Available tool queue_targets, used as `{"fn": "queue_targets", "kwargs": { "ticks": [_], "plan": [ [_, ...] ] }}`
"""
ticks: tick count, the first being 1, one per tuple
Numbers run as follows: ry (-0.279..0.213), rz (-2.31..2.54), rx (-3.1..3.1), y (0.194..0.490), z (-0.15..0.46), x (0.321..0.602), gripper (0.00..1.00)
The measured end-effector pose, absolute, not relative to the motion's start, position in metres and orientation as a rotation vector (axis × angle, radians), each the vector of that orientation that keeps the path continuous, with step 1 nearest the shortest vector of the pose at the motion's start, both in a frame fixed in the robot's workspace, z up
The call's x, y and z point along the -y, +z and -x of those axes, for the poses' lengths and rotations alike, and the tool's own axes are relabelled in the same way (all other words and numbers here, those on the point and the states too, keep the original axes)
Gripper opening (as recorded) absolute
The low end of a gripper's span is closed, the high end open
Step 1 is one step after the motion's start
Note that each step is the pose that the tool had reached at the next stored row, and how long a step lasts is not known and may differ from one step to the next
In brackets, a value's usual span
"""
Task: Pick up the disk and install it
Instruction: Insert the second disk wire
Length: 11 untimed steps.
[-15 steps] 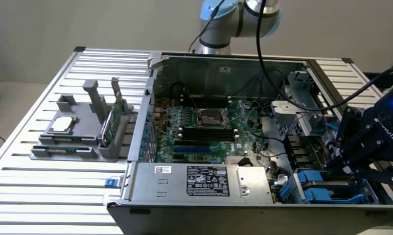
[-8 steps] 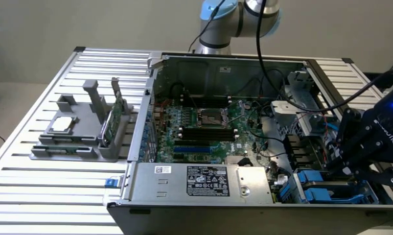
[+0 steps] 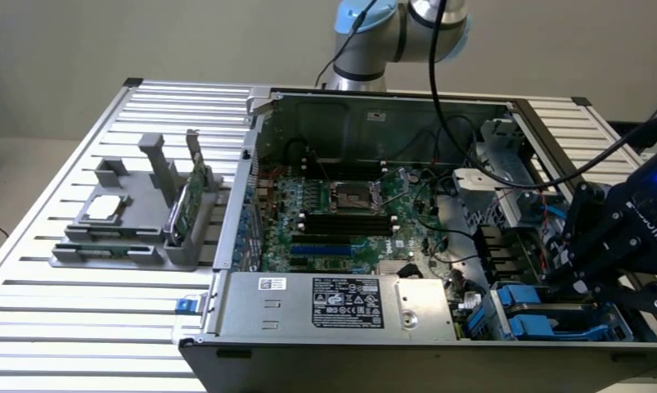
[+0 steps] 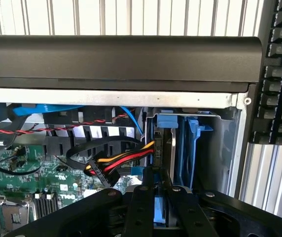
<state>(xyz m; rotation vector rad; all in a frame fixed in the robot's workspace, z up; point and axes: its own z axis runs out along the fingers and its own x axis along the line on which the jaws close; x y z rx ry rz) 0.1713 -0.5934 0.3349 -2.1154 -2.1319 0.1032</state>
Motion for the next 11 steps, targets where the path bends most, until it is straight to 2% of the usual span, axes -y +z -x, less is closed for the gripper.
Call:
{"fn": "queue_targets", "kwargs": {
  "ticks": [11],
  "plan": [
    [0.100,2.114,2.131,0.3345,-0.1713,0.5948,0.18]
  ]
}}
